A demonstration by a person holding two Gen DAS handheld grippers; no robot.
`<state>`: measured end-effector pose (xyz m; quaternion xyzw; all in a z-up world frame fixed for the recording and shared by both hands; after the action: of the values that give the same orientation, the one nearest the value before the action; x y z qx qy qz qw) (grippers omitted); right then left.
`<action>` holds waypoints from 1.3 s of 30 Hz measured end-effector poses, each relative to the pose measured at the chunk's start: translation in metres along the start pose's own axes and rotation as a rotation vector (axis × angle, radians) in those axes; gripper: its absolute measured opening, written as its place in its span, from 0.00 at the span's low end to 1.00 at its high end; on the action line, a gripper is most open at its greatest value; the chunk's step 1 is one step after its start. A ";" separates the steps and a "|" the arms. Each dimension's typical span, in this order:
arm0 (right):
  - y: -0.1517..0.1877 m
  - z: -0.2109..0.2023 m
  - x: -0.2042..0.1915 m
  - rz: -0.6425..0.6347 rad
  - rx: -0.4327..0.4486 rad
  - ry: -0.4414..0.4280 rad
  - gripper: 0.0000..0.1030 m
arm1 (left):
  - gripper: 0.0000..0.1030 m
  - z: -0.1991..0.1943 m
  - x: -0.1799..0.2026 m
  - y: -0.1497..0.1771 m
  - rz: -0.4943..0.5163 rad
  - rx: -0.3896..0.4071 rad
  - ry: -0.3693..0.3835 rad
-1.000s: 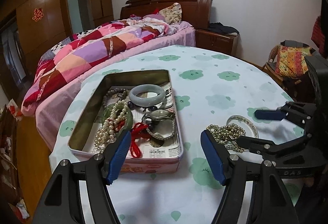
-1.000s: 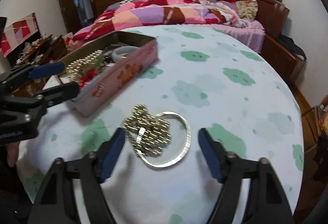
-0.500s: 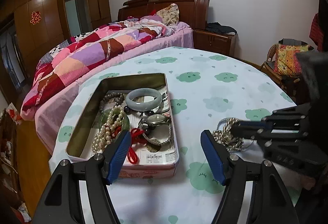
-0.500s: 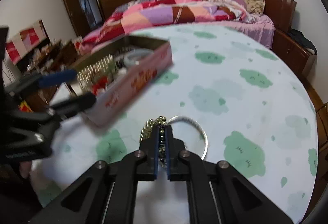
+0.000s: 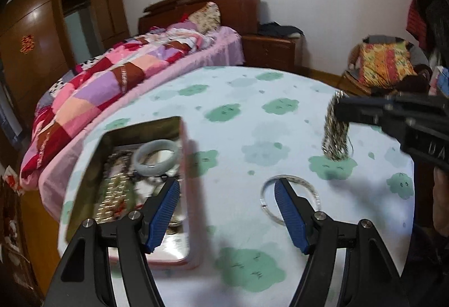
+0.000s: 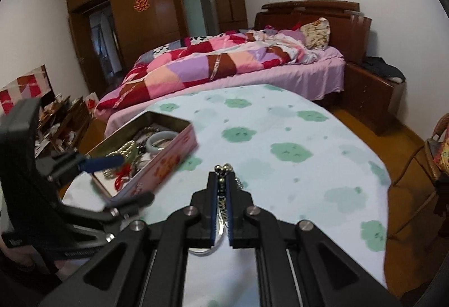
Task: Organize jewelry
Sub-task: 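Grasp and lift the gold bead chain with the right tool, then grasp the engraved silver bangle with the left tool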
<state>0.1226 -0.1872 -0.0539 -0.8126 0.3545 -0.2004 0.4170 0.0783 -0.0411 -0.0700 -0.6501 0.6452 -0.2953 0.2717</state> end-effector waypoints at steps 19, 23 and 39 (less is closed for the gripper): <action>0.035 0.012 0.036 0.053 -0.068 0.052 0.07 | 0.68 0.056 0.056 0.014 0.068 -0.219 0.055; 0.034 0.013 0.034 0.049 -0.067 0.045 0.07 | 0.69 0.060 0.050 0.016 0.030 -0.243 0.083; 0.023 0.007 0.013 0.006 -0.042 0.038 0.07 | 0.66 0.023 0.025 0.013 -0.023 -0.146 0.115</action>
<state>0.1261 -0.2029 -0.0760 -0.8161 0.3691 -0.2070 0.3935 0.0861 -0.0671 -0.0946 -0.6575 0.6720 -0.2877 0.1827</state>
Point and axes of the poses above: each gripper's, at about its wrist camera, not at the fingertips, and z roughly the way its jaws point, x to its right, y to its underside, the point moved 1 cm from there along z, roughly the way its jaws point, and after that the axes turned 11 degrees about -z, right-handed, at the moved point
